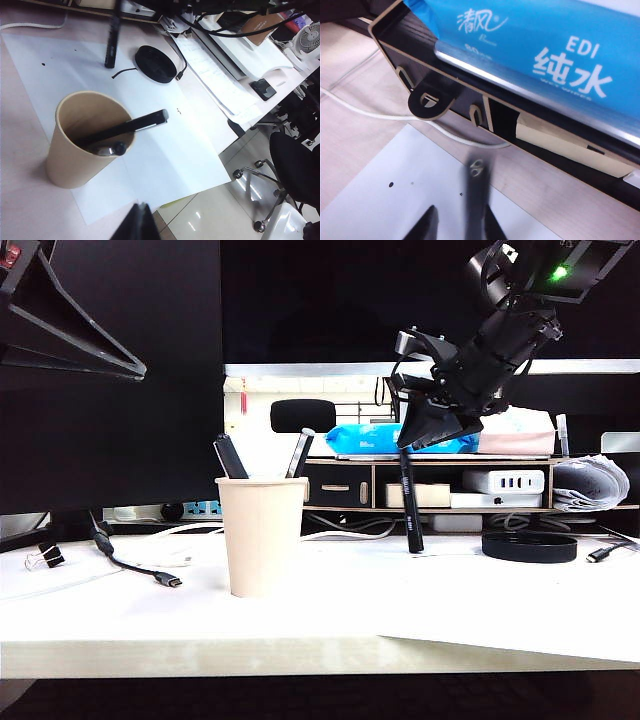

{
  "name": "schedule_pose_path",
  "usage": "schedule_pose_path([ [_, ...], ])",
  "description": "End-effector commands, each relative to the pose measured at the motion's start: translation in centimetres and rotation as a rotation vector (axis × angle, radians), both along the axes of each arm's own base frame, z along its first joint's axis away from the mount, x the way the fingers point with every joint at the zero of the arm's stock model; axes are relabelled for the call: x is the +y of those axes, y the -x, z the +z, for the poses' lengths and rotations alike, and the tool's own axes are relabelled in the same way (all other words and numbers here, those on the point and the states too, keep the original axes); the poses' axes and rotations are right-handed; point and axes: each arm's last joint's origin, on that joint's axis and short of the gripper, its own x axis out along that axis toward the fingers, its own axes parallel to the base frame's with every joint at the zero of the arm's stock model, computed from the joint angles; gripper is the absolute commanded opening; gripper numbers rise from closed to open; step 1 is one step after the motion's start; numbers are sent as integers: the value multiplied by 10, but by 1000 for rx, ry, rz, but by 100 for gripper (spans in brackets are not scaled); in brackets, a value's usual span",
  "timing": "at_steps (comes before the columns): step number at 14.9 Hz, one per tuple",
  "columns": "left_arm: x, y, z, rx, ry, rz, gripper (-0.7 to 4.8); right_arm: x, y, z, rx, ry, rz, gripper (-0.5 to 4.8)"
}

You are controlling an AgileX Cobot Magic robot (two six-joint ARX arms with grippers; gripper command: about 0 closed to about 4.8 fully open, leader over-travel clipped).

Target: Pick up the marker from the paper cup and put it on the table.

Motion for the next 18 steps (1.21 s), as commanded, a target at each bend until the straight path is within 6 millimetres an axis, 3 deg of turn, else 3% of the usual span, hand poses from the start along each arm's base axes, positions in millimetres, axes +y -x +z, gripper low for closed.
schedule_pose_path([
  [1,0,0,4,-21,8,-6,-5,1,-1,5,-32,-9,-1,119],
  [16,0,0,4,-25,5,-4,-5,0,1,5,-4,-21,-4,115],
  [17,0,0,4,-25,5,-3,-5,0,4,6,16,-15,-5,28],
  [18,0,0,4,-28,3,-3,-5,-1,6,6,36,-10,-5,-2],
])
